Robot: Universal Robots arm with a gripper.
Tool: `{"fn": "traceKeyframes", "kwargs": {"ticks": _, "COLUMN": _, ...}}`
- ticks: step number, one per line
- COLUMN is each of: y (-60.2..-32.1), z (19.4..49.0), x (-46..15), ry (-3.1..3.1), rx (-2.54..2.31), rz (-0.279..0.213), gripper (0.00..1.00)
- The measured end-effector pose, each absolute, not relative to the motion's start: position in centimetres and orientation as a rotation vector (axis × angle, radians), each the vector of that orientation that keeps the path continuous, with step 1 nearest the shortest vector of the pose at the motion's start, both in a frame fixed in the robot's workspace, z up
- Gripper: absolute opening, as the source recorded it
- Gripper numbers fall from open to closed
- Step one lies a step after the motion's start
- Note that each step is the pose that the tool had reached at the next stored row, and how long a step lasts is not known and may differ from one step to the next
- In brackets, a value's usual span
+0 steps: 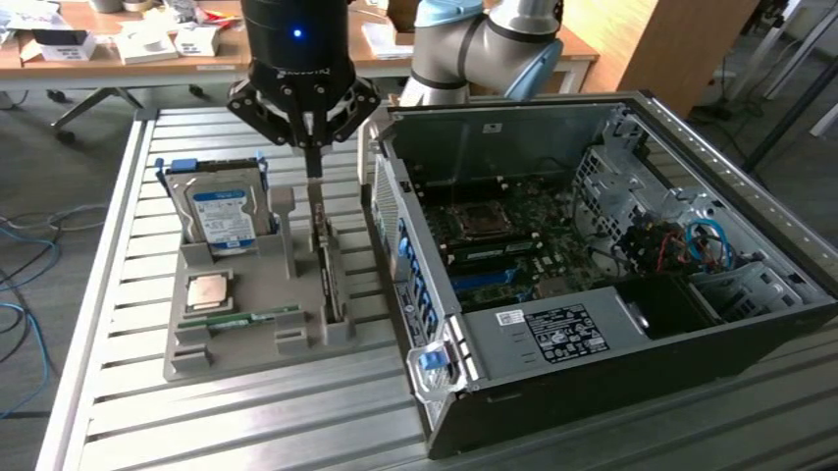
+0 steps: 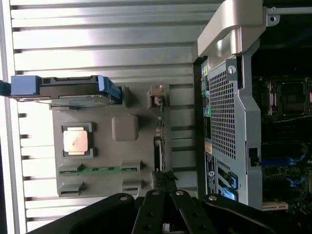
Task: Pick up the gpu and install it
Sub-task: 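Reach for the gpu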
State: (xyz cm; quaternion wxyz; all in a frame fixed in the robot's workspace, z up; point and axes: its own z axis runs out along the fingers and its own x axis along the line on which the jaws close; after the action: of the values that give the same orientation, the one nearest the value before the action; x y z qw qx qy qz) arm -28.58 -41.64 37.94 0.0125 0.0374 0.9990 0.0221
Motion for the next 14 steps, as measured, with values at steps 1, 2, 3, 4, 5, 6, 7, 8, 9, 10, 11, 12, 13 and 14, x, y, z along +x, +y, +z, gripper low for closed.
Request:
{"fn": "traceKeyframes", "kwargs": {"ticks": 1, "y": -41.73, "z": 37.94, "x": -28.62, "ry": 3.114, "rx": 0.117, "rz": 0.069, "gripper": 0.11}}
{"fn": "traceKeyframes", "kwargs": {"ticks": 2, "y": -41.79, "z": 37.94, "x": -28.66, "ry": 3.114, "rx": 0.117, "rz": 0.069, "gripper": 0.11}}
{"fn": "traceKeyframes", "kwargs": {"ticks": 3, "y": -41.83, "z": 37.94, "x": -28.68, "ry": 3.114, "rx": 0.117, "rz": 0.069, "gripper": 0.11}}
{"fn": "traceKeyframes", "kwargs": {"ticks": 4, "y": -41.88, "z": 37.94, "x": -28.70, "ry": 3.114, "rx": 0.117, "rz": 0.069, "gripper": 0.11}}
{"fn": "traceKeyframes", "kwargs": {"ticks": 5, "y": -41.95, "z": 37.94, "x": -28.72, "ry": 3.114, "rx": 0.116, "rz": 0.069, "gripper": 0.11}}
{"fn": "traceKeyframes", "kwargs": {"ticks": 6, "y": -42.03, "z": 37.94, "x": -28.75, "ry": 3.114, "rx": 0.116, "rz": 0.069, "gripper": 0.11}}
{"fn": "traceKeyframes", "kwargs": {"ticks": 7, "y": -42.11, "z": 37.93, "x": -28.78, "ry": 3.114, "rx": 0.117, "rz": 0.069, "gripper": 0.11}}
{"fn": "traceKeyframes", "kwargs": {"ticks": 8, "y": -42.20, "z": 37.94, "x": -28.81, "ry": 3.114, "rx": 0.117, "rz": 0.069, "gripper": 0.11}}
{"fn": "traceKeyframes", "kwargs": {"ticks": 9, "y": -42.29, "z": 37.94, "x": -28.84, "ry": 3.114, "rx": 0.117, "rz": 0.069, "gripper": 0.11}}
{"fn": "traceKeyframes", "kwargs": {"ticks": 10, "y": -42.39, "z": 37.94, "x": -28.88, "ry": 3.114, "rx": 0.117, "rz": 0.069, "gripper": 0.11}}
{"fn": "traceKeyframes", "kwargs": {"ticks": 11, "y": -42.46, "z": 37.93, "x": -28.90, "ry": 3.114, "rx": 0.117, "rz": 0.069, "gripper": 0.11}}
{"fn": "traceKeyframes", "kwargs": {"ticks": 12, "y": -42.49, "z": 37.93, "x": -28.92, "ry": 3.114, "rx": 0.117, "rz": 0.069, "gripper": 0.11}}
{"fn": "traceKeyframes", "kwargs": {"ticks": 13, "y": -42.49, "z": 37.94, "x": -28.92, "ry": 3.114, "rx": 0.117, "rz": 0.069, "gripper": 0.11}}
{"fn": "traceKeyframes", "kwargs": {"ticks": 14, "y": -42.49, "z": 37.93, "x": -28.92, "ry": 3.114, "rx": 0.117, "rz": 0.069, "gripper": 0.11}}
